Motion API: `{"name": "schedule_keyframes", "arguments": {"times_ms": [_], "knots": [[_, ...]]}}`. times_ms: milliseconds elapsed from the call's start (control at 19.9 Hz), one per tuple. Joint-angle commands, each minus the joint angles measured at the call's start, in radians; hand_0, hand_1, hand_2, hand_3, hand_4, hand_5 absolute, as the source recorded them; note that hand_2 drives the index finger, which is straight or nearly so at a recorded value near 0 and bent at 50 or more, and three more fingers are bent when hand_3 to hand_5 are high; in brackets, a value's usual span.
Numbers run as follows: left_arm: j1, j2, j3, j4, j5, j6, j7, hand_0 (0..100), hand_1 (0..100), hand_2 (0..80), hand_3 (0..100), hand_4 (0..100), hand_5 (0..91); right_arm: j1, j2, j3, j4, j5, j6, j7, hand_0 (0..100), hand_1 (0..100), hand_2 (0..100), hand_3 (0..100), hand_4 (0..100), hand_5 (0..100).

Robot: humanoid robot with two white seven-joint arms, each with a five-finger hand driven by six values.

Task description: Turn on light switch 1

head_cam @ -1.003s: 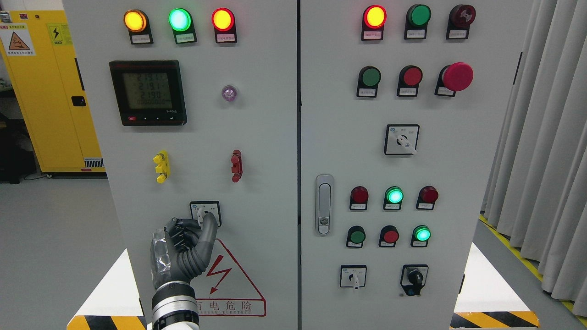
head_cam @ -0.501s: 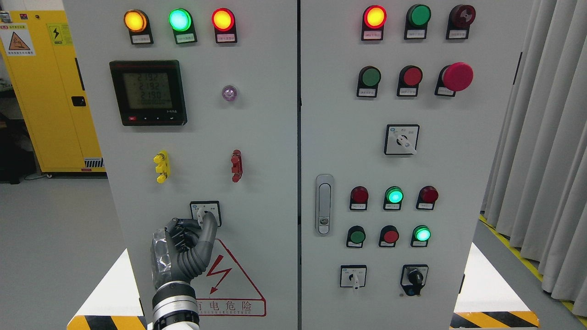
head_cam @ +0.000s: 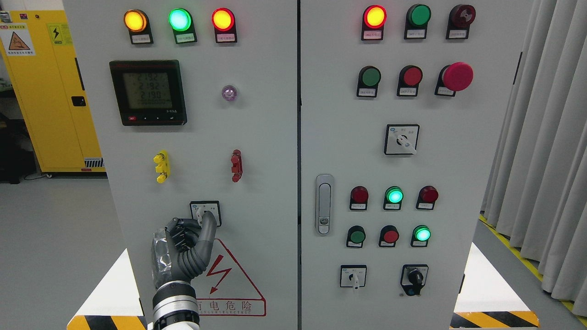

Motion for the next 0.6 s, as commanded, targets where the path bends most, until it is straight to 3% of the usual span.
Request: {"name": "schedule_keyframes", "arguments": {"times_ms": [0, 551], "knots": [[-0.003, -0.001, -0.001, 0.000, 0.001, -0.003, -0.001, 58, 53, 62.9, 95, 98, 90.7, 0.000, 0.000, 0.000, 0.000, -0.029, 0.001, 0.001, 0, 50, 4, 0, 0, 0], [0.000, 0.001, -0.001, 0.002, 0.003, -0.003, -0.001, 63, 53, 62.7, 95, 97, 90.7, 0.000, 0.000, 0.000, 0.000, -0.029, 0.001, -0.001, 0, 50, 4, 0, 0, 0]]}}
